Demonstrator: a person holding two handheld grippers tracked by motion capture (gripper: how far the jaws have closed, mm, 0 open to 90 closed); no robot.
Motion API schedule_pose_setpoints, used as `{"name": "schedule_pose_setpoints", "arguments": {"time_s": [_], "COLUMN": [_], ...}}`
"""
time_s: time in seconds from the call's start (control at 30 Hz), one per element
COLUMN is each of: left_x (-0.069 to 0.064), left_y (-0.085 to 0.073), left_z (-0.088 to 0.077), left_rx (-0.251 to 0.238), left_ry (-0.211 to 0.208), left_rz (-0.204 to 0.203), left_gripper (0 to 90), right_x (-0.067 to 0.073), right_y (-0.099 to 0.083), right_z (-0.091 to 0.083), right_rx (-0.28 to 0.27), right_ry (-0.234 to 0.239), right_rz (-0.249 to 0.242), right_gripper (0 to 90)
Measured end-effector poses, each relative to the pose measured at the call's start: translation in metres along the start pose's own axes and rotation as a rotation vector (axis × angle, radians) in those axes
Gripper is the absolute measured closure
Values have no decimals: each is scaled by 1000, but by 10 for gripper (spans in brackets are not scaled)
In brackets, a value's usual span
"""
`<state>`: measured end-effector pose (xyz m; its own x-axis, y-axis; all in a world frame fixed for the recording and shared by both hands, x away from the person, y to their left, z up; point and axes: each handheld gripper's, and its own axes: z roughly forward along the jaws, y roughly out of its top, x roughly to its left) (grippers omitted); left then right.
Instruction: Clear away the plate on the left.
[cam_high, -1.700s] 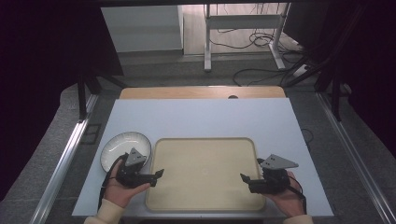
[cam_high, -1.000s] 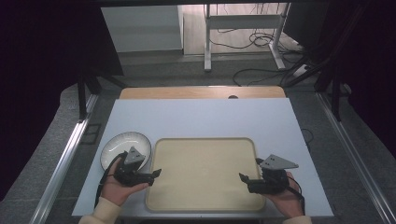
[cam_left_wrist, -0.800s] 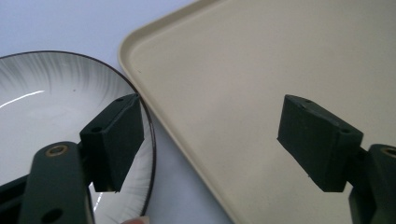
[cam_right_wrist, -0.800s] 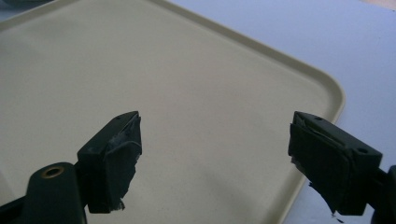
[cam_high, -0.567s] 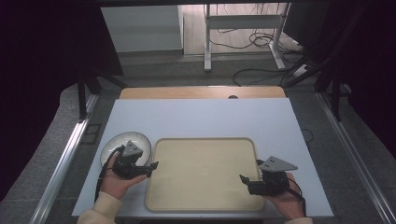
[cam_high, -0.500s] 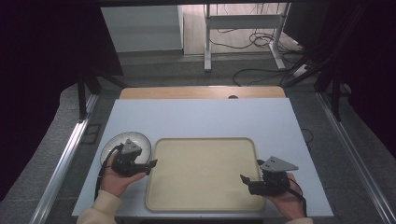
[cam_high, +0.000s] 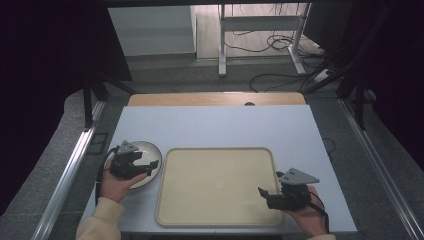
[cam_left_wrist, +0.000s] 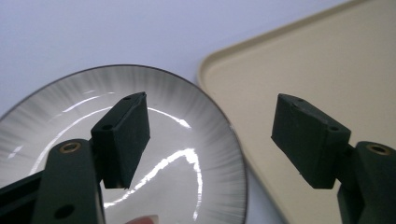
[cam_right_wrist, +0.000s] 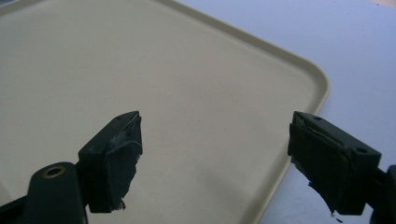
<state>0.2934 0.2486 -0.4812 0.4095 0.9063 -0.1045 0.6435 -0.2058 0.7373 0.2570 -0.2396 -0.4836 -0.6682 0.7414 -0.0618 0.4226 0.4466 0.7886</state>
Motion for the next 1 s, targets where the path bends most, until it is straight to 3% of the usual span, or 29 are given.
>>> {"name": "schedule_pose_setpoints", "arguments": {"time_s": [0.1, 0.23, 0.4, 0.43, 0.6, 0.87, 1.0], "left_x": [9, 17, 32, 39, 55, 77, 91], "left_y": [1, 2, 2, 2, 0, -5, -12], "left_z": [0, 0, -4, -6, -10, -15, -16], "left_rx": [2, 12, -3, 2, 14, 31, 50], "left_ry": [17, 45, 84, 130, 175, 193, 192], "left_rz": [-23, -21, -59, -82, -115, -141, -175], "left_gripper": [280, 283, 293, 302, 304, 299, 310], "right_x": [0, 0, 1, 1, 0, 0, -1], "right_y": [0, 0, 1, 1, 0, 1, 0], "right_z": [0, 2, 2, 1, 1, 0, -1], "right_rx": [-11, -5, -12, -15, -14, -24, -23], "right_ry": [10, 19, 26, 27, 24, 30, 25], "right_rz": [11, 11, 3, 2, 5, 12, 15], "right_gripper": [181, 181, 181, 181, 181, 180, 180]}}
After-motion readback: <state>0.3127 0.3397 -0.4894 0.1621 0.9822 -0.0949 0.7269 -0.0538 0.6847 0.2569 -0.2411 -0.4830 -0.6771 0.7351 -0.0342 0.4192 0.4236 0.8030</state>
